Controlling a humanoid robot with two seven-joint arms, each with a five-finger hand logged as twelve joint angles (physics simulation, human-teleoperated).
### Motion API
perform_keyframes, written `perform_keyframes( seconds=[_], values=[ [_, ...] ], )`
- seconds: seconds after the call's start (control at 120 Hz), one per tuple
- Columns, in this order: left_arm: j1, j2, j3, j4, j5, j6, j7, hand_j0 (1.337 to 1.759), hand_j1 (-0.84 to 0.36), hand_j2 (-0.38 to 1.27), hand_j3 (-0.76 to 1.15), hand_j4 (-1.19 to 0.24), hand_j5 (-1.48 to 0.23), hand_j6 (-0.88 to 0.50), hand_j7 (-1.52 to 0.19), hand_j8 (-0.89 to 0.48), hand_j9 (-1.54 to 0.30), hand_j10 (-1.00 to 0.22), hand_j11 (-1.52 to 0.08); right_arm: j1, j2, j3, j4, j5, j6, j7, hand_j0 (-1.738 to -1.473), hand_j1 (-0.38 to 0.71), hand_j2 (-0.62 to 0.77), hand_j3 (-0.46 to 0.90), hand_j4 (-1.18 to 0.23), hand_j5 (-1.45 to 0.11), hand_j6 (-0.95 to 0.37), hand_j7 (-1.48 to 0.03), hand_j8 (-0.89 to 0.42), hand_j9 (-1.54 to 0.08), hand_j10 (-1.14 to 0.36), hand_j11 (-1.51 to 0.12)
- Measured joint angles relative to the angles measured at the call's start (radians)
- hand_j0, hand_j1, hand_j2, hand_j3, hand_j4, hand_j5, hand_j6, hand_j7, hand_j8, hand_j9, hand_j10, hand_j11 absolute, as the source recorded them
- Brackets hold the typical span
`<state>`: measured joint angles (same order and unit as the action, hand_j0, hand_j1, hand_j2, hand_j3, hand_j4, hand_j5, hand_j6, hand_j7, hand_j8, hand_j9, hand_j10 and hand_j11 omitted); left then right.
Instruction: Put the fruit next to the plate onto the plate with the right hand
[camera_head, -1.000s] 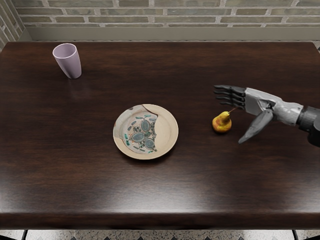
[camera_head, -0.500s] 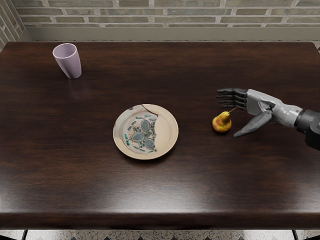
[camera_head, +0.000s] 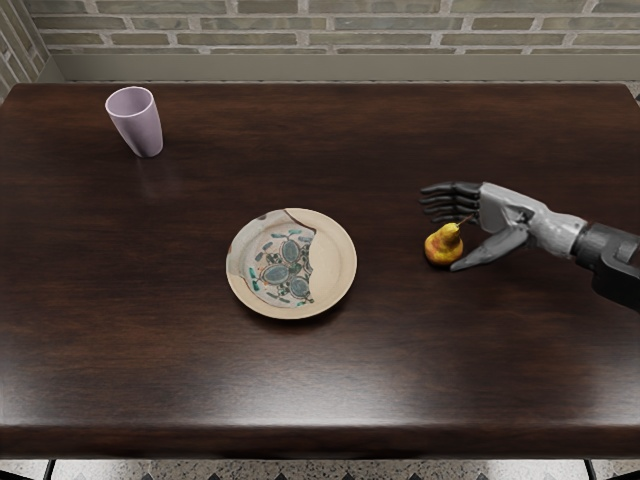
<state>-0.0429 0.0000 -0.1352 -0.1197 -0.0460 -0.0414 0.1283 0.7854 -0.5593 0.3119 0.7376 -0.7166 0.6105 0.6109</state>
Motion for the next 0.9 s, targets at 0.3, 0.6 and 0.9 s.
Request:
perform_keyframes(
  seconds=[0.3,0.6,0.9],
  values=[
    [0.000,0.000,0.000,0.000,0.000,0.000,0.000,1.658,0.35,0.00,0.00,0.00,0.00,0.00,0.00,0.00,0.00,0.00,0.00,0.000,0.014,-0.001,-0.006,-0.007,0.000,0.000,-1.658,0.02,-0.06,0.00,-0.31,-0.40,-0.31,-0.40,-0.31,-0.40,-0.31,-0.40],
    [0.000,0.000,0.000,0.000,0.000,0.000,0.000,1.658,0.35,0.00,0.00,0.00,0.00,0.00,0.00,0.00,0.00,0.00,0.00,-0.001,0.018,-0.014,-0.008,-0.009,0.002,0.000,-1.658,0.10,-0.07,0.00,-0.38,-0.49,-0.38,-0.49,-0.38,-0.49,-0.38,-0.49],
    [0.000,0.000,-0.001,0.000,0.000,0.000,0.000,1.658,0.35,0.00,0.00,0.00,0.00,0.00,0.00,0.00,0.00,0.00,0.00,-0.002,0.018,-0.035,-0.007,0.021,-0.004,0.000,-1.658,0.11,-0.04,0.00,-0.45,-0.51,-0.43,-0.53,-0.45,-0.50,-0.40,-0.53]
  ],
)
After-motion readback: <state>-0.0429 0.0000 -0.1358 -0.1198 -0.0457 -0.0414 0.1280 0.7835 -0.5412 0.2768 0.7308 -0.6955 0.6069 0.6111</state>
